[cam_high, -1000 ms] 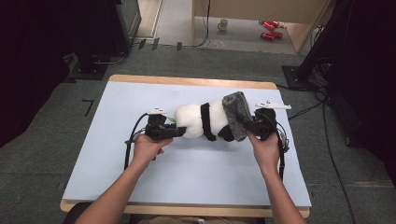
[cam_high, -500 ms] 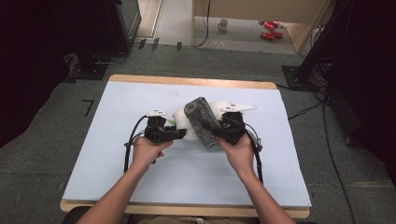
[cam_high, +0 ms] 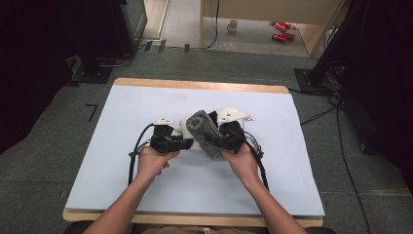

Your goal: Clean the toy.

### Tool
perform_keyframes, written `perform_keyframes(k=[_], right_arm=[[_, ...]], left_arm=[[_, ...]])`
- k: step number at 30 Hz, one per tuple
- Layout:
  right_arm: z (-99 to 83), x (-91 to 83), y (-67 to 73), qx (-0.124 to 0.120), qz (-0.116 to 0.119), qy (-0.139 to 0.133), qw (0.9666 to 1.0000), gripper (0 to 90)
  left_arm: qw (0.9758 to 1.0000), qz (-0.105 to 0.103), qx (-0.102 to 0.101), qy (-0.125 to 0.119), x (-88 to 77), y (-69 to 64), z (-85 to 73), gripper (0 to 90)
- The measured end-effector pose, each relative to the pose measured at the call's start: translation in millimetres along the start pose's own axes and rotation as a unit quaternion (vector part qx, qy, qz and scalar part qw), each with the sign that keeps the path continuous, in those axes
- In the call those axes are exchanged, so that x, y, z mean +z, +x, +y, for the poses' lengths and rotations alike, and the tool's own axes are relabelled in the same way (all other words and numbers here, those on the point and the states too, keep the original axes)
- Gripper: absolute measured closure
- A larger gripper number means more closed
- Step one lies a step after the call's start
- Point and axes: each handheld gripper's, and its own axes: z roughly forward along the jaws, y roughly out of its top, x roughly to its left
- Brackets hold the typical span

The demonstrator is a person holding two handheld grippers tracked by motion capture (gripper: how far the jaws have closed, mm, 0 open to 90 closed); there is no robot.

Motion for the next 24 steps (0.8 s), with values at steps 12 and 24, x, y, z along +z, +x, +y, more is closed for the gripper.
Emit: perform_keyframes(k=[12, 24], right_arm=[[-2.0, -18.2, -18.4, 0.011, -0.024, -0.004, 0.9996, 78.7], [-16.5, -53.4, -56.5, 0.074, -0.072, -0.034, 0.9941, 78.1]], left_arm=[[0.9999, -0.004, 0.012, -0.005, -1.2, 7.8, 8.3, 62.9], [0.9998, 0.008, 0.019, -0.006, 4.2, 19.0, 16.3, 62.8]])
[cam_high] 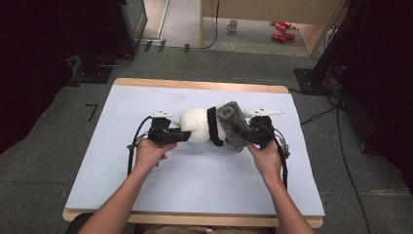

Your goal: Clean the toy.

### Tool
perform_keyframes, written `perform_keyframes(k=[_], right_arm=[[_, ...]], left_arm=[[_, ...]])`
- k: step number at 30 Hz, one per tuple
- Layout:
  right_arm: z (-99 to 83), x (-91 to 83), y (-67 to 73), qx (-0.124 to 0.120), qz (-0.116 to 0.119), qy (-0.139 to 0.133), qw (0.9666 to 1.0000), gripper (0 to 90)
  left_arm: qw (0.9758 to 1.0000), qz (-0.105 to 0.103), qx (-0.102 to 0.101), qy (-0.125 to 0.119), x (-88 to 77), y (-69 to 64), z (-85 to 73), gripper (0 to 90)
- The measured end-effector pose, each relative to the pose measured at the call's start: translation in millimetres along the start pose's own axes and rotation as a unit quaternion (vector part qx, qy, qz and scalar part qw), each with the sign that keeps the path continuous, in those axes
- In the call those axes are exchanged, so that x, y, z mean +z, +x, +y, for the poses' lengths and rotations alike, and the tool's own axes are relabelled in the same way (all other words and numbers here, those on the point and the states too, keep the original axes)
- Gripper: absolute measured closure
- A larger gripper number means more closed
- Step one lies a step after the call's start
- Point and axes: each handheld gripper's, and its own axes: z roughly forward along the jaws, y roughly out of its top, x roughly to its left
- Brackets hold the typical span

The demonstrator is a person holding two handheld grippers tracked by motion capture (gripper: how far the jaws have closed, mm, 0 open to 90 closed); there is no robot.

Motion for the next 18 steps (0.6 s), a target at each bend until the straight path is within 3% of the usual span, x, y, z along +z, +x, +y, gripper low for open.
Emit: perform_keyframes(k=[2, 4, 11, 18], right_arm=[[-2.9, -2.0, -6.7, 0.01, -0.004, -0.001, 0.9999, 78.0], [-5.6, -1.6, -9.5, 0.03, 0.011, 0.0, 0.9995, 77.8], [-5.0, 0.2, -7.8, 0.03, 0.009, -0.006, 0.9995, 77.7], [1.6, 3.0, -9.4, 0.039, 0.018, -0.016, 0.999, 77.6]], left_arm=[[1.0, 0.0, 0.009, 0.001, 0.6, 0.2, 0.5, 62.6], [0.9998, 0.003, 0.02, 0.001, 1.0, -0.5, 0.7, 61.9], [0.9992, -0.003, 0.038, -0.008, -0.9, 4.4, -1.2, 49.6], [0.9967, -0.006, 0.075, -0.031, -5.6, 2.7, -5.7, 35.7]])
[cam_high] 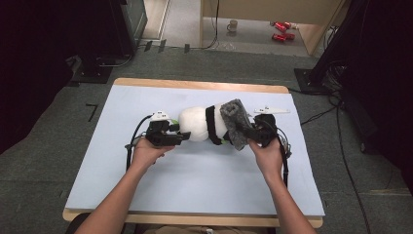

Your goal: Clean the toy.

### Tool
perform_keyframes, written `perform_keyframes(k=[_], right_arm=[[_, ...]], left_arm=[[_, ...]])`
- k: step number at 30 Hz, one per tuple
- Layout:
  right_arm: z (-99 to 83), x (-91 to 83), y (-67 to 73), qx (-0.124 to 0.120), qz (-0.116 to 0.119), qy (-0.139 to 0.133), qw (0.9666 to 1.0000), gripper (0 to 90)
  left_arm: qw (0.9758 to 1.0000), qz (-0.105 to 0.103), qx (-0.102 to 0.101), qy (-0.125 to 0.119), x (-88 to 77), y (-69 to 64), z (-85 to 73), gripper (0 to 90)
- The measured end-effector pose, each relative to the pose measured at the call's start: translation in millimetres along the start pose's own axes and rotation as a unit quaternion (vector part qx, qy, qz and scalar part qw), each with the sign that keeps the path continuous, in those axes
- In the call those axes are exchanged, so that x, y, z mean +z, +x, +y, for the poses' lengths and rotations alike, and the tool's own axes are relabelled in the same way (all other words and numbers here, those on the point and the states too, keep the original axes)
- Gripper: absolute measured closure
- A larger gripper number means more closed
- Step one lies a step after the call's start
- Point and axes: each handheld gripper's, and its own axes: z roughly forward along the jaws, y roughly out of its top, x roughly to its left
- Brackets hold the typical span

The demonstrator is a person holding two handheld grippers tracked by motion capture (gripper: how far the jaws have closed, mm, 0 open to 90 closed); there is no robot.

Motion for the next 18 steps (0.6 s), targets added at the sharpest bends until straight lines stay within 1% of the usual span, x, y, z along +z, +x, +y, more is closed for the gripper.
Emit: perform_keyframes(k=[2, 5, 7, 13, 16, 18], right_arm=[[2.3, 1.6, -1.2, 0.002, 0.002, -0.003, 1.0, 77.6], [5.9, 4.0, -3.1, 0.001, 0.004, -0.006, 1.0, 77.4], [8.6, 5.7, -4.7, 0.002, 0.004, -0.008, 1.0, 77.1], [18.2, 11.9, -9.9, 0.006, 0.002, -0.016, 0.9999, 76.6], [21.9, 15.8, -11.9, 0.006, 0.002, -0.021, 0.9998, 76.4], [24.4, 17.7, -13.5, 0.006, 0.003, -0.023, 0.9997, 76.4]], left_arm=[[1.0, -0.004, 0.005, -0.004, -1.4, -0.7, 0.0, 33.4], [0.9997, -0.009, 0.013, -0.017, -3.9, -1.6, -1.4, 32.6], [0.9996, -0.009, 0.016, -0.021, -3.5, -1.3, -2.7, 32.3], [0.9993, 0.004, 0.026, -0.025, 6.0, 1.6, -5.0, 31.0], [0.9994, 0.008, 0.018, -0.03, 9.0, 5.1, -3.3, 31.2], [0.9992, 0.014, 0.014, -0.035, 12.8, 7.1, -2.8, 32.2]])
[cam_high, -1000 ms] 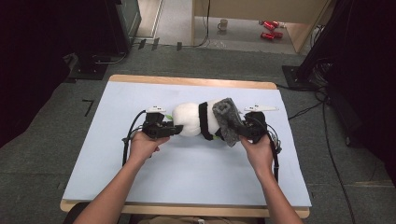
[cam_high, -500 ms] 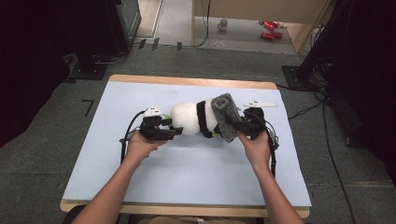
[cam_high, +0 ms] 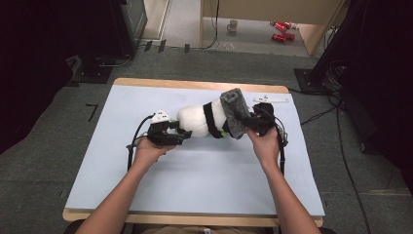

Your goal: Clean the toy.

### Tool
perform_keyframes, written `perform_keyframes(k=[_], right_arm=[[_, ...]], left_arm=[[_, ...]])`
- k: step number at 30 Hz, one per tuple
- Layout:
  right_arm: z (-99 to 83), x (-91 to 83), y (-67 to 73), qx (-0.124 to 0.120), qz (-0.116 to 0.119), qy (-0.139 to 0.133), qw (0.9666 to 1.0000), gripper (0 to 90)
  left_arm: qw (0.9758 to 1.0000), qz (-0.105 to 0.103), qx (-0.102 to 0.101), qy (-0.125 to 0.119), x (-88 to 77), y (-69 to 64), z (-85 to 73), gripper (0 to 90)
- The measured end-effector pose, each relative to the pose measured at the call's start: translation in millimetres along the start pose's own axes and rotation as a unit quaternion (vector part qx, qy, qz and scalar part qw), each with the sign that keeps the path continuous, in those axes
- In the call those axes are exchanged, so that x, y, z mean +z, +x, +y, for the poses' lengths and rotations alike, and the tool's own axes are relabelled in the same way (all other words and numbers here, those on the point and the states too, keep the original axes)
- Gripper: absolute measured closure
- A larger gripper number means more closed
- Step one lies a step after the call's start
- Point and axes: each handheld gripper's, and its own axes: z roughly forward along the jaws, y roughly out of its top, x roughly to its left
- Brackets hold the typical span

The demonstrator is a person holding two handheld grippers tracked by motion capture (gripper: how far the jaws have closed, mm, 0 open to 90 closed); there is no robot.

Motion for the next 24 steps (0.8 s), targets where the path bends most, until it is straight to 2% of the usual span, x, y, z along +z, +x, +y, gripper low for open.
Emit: perform_keyframes(k=[4, 6, 10, 13, 16, 21, 23, 24], right_arm=[[3.1, 0.8, 0.1, 0.004, 0.002, -0.002, 1.0, 76.4], [3.6, 0.3, 1.1, 0.002, 0.002, -0.003, 1.0, 76.5], [5.4, -3.9, 6.0, 0.003, 0.008, -0.008, 0.9999, 76.9], [8.4, -8.4, 15.7, -0.003, 0.019, -0.011, 0.9998, 77.4], [11.6, -11.4, 29.3, -0.015, 0.035, -0.016, 0.9991, 77.5], [16.7, -15.9, 58.5, -0.038, 0.067, -0.019, 0.9968, 77.5], [18.3, -17.9, 70.5, -0.048, 0.079, -0.02, 0.9955, 77.5], [18.5, -18.3, 76.1, -0.053, 0.086, -0.019, 0.9947, 77.5]], left_arm=[[0.9999, 0.013, -0.011, -0.002, 7.4, 1.0, -1.7, 32.4], [0.9997, 0.018, -0.017, -0.006, 8.8, 2.5, -1.7, 35.6], [0.9987, 0.034, -0.038, 0.0, 9.8, 2.1, -0.3, 51.5], [0.9972, 0.055, -0.051, 0.002, 6.1, -1.4, 4.5, 61.1], [0.9969, 0.038, -0.066, 0.019, 3.0, -5.6, 11.5, 66.5], [0.9955, -0.003, -0.086, 0.039, -14.1, -16.2, 21.6, 67.4], [0.9937, -0.019, -0.098, 0.05, -24.1, -19.0, 24.3, 67.3], [0.9921, -0.03, -0.11, 0.052, -28.6, -20.0, 25.0, 67.2]])
